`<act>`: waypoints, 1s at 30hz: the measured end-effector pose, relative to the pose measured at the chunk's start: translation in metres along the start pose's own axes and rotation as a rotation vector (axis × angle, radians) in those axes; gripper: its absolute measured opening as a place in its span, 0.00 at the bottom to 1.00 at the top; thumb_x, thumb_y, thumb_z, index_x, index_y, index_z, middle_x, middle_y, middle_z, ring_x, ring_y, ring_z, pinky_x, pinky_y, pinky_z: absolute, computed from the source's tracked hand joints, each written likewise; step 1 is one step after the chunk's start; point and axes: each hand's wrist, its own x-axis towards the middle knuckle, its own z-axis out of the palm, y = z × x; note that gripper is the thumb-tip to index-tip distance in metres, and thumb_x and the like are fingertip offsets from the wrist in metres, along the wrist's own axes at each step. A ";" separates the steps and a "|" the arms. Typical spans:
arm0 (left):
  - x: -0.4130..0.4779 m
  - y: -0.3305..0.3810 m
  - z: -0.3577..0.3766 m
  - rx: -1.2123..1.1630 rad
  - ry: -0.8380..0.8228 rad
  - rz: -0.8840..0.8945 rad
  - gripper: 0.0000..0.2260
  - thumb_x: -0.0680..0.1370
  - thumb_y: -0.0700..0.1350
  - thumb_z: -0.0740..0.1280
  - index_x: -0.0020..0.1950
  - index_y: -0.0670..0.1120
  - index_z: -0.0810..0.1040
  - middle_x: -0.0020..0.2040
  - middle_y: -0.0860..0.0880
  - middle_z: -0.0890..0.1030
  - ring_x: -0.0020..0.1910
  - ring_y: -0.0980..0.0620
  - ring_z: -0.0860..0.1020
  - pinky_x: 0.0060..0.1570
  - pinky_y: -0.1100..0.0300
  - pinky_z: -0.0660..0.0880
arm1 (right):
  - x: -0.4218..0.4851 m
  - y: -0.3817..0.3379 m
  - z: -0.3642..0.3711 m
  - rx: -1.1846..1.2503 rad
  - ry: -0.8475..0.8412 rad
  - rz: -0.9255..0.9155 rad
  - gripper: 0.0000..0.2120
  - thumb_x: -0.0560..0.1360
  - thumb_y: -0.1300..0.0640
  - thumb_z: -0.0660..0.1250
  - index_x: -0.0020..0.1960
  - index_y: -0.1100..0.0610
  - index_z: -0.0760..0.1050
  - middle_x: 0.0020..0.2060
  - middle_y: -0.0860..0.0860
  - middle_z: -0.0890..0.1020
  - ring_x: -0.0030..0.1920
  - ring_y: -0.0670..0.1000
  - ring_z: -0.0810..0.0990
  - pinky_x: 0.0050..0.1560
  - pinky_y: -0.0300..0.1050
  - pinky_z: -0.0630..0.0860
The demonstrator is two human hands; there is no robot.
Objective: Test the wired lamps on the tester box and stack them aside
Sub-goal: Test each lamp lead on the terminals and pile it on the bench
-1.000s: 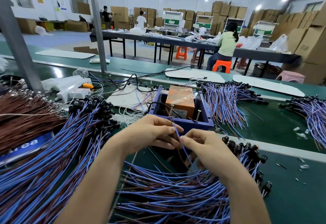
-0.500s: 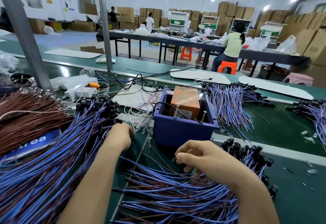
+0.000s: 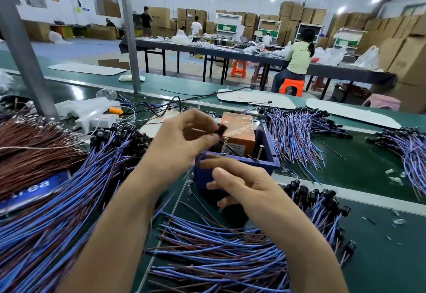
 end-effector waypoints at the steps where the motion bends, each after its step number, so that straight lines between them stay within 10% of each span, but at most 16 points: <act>1: -0.003 0.004 0.008 -0.061 -0.044 0.009 0.08 0.72 0.35 0.71 0.43 0.48 0.80 0.41 0.54 0.84 0.42 0.58 0.83 0.43 0.67 0.79 | 0.001 -0.002 0.003 0.034 0.026 -0.034 0.09 0.79 0.51 0.61 0.53 0.43 0.80 0.50 0.46 0.83 0.53 0.48 0.81 0.50 0.45 0.81; 13: -0.002 -0.017 0.008 0.083 -0.481 -0.204 0.07 0.79 0.41 0.65 0.47 0.48 0.83 0.38 0.49 0.84 0.25 0.57 0.72 0.26 0.67 0.69 | -0.019 0.003 -0.053 0.585 0.977 0.000 0.09 0.78 0.65 0.62 0.43 0.55 0.74 0.39 0.52 0.80 0.32 0.46 0.83 0.29 0.35 0.78; 19: 0.002 -0.031 -0.023 0.276 -0.501 -0.326 0.06 0.75 0.46 0.71 0.38 0.50 0.84 0.34 0.50 0.83 0.27 0.59 0.72 0.27 0.70 0.67 | -0.034 0.036 -0.086 0.264 1.251 0.113 0.13 0.78 0.70 0.60 0.44 0.53 0.72 0.44 0.51 0.78 0.26 0.44 0.79 0.22 0.30 0.71; 24: 0.005 -0.037 -0.037 0.207 -0.384 -0.341 0.04 0.72 0.42 0.73 0.37 0.44 0.84 0.33 0.47 0.82 0.27 0.55 0.75 0.28 0.68 0.72 | -0.037 0.058 -0.095 -0.265 1.169 0.282 0.13 0.77 0.69 0.62 0.46 0.51 0.77 0.48 0.51 0.82 0.35 0.51 0.78 0.35 0.43 0.74; 30: 0.005 -0.028 -0.016 -0.132 -0.366 -0.309 0.05 0.65 0.42 0.75 0.39 0.45 0.85 0.36 0.45 0.83 0.33 0.53 0.82 0.36 0.65 0.79 | -0.020 0.046 -0.071 -0.599 0.686 0.508 0.06 0.76 0.56 0.67 0.52 0.50 0.79 0.39 0.49 0.78 0.37 0.50 0.76 0.40 0.43 0.70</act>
